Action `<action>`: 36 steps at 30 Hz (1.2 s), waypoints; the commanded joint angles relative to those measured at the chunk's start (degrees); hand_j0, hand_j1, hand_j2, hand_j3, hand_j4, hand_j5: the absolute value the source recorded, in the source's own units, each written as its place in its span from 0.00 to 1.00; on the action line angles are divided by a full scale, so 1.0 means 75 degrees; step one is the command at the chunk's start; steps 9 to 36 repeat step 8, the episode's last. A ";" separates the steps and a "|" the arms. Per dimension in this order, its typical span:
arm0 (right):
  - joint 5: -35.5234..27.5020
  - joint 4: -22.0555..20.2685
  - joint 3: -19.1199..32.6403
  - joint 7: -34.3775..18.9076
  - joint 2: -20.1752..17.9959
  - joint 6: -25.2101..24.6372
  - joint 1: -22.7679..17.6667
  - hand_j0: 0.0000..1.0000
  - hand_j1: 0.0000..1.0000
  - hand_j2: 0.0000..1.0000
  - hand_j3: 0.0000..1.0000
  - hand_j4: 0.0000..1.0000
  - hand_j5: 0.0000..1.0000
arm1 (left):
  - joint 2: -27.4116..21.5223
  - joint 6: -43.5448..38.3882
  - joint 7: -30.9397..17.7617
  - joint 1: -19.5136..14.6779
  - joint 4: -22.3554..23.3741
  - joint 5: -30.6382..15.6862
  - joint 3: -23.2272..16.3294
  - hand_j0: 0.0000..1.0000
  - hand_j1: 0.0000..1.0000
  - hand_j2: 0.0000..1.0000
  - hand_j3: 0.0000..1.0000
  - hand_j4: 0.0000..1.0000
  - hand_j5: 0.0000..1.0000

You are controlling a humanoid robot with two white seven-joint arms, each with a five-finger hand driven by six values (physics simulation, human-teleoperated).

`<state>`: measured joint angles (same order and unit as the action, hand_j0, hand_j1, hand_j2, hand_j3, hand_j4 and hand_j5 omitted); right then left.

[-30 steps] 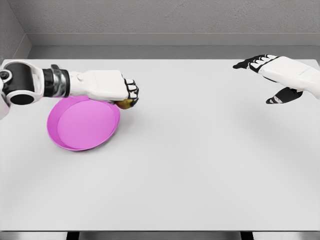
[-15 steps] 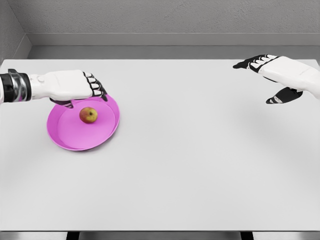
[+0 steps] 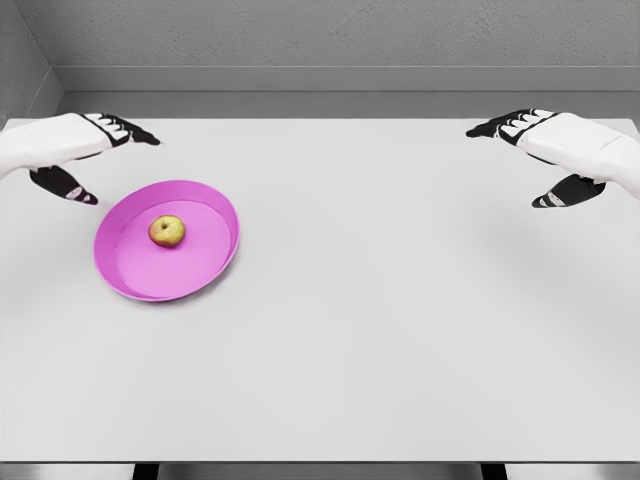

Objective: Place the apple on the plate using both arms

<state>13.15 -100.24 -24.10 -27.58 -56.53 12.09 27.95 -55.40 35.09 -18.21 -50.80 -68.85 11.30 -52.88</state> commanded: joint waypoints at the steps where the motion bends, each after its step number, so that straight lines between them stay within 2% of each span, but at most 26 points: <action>1: -0.0019 -0.0006 0.0002 -0.0003 -0.0009 -0.0006 0.0000 1.00 1.00 1.00 1.00 1.00 1.00 | -0.0032 -0.0012 0.0003 0.0000 0.0157 -0.0112 0.0042 1.00 1.00 1.00 1.00 1.00 1.00; 36: -0.0019 -0.0006 0.0002 -0.0002 -0.0009 -0.0007 -0.0012 1.00 1.00 1.00 1.00 1.00 1.00 | -0.0032 -0.0012 -0.0009 0.0012 0.0169 -0.0065 0.0042 1.00 1.00 1.00 1.00 1.00 1.00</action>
